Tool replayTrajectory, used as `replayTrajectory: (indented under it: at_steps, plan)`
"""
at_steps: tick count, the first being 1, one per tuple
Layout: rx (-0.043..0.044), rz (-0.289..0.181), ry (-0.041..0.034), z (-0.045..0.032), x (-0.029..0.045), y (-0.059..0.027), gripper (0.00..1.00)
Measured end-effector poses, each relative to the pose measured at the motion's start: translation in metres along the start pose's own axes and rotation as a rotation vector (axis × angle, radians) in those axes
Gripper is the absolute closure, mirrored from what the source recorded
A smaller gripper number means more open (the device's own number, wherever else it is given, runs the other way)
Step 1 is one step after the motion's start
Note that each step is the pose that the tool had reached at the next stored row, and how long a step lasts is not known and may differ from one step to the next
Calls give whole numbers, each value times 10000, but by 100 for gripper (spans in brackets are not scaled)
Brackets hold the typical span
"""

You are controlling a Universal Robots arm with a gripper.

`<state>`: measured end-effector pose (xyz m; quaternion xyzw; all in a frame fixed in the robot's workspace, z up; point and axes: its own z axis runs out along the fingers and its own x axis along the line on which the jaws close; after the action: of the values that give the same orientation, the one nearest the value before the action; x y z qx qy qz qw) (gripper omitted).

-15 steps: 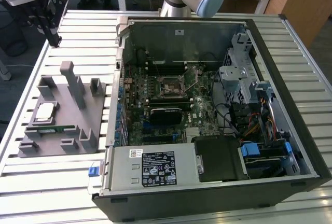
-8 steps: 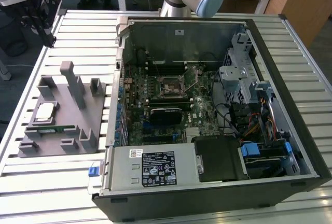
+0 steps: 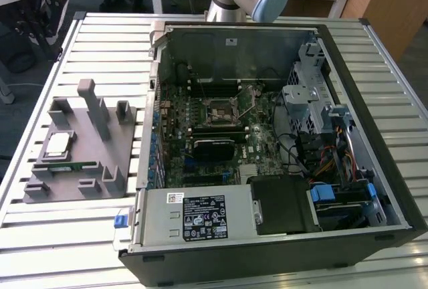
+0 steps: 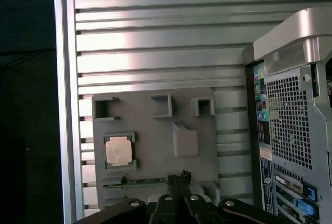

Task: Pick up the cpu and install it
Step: 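Reach for the cpu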

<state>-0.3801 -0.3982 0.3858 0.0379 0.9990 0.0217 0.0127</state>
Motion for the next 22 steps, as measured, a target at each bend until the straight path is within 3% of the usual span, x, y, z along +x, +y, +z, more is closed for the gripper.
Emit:
replayTrajectory:
  at_steps: [22]
  plan:
    - [0, 0, 0, 9, 564, -43, 89]
